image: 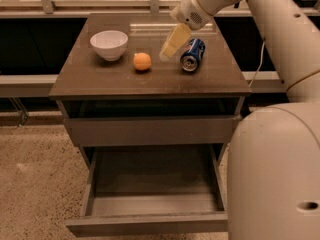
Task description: Place orange can into middle drawer
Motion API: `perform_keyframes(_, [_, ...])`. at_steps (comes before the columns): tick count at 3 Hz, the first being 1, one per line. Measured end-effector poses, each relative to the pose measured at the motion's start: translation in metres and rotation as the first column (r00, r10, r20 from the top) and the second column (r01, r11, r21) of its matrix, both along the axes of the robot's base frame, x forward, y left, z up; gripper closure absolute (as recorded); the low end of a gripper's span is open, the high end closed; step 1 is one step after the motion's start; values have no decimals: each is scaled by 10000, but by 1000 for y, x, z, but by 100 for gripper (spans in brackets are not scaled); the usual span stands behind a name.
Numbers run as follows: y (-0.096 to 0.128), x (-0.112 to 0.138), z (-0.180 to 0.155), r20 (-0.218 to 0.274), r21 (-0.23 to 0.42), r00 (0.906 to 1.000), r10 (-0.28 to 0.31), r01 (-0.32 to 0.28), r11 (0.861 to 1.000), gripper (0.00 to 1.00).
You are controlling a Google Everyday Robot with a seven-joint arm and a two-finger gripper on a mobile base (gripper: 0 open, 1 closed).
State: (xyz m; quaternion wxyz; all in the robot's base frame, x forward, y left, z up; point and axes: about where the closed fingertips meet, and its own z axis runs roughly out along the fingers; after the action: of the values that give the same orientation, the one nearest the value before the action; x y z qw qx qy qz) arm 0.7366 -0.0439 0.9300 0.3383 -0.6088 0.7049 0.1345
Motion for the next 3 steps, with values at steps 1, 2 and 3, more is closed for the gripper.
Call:
perform_keyframes(1, [21,13,-23,-521,275,9986,-8,22,9996,0])
perform_keyframes(2, [40,20,-41,-738,335,9972,76,-52,9994,0])
perform_keyframes(3, [63,24,-58,-823,300,9963,253,-229,9993,0])
